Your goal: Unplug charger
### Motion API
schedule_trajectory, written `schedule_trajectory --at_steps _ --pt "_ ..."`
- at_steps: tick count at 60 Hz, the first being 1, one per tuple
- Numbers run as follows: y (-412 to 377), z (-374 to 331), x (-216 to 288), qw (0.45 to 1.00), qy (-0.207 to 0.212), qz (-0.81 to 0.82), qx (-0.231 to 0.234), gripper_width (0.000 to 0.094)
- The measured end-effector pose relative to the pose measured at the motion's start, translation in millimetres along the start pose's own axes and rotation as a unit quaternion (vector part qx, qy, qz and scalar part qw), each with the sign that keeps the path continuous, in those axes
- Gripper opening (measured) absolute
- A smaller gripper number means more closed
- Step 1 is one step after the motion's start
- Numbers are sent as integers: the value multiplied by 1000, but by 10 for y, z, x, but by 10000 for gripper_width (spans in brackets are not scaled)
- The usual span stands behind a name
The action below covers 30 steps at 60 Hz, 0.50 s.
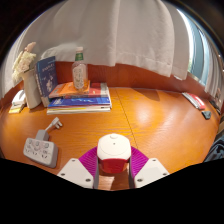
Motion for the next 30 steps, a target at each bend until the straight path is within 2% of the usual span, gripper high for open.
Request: schedule_trajectory --at_steps 1,2,4,14,20,24,30 --pt "-16 9 -63 1000 -8 2 3 421" --pt "-4 -7 2 1000 6 3 1 421" --pt "22 7 -5 1000 7 1 -3 429" --pt "14 10 -14 1000 -5 6 -1 513" --pt "88 -111 133 1000 4 4 -22 724" --pt "65 -256 297 999 18 7 -31 739" --pt "-56 -602 610 998 62 16 -28 742"
Point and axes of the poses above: the point between the fingertips, and its own axes, seen from behind it with the camera up: y to the right, x up, z forward, the way the camera looks, the point moved 1 cm from there along -z, backward, against the way the camera looks, and after that the axes turned 5 degrees about -z, right-handed, at the moved point
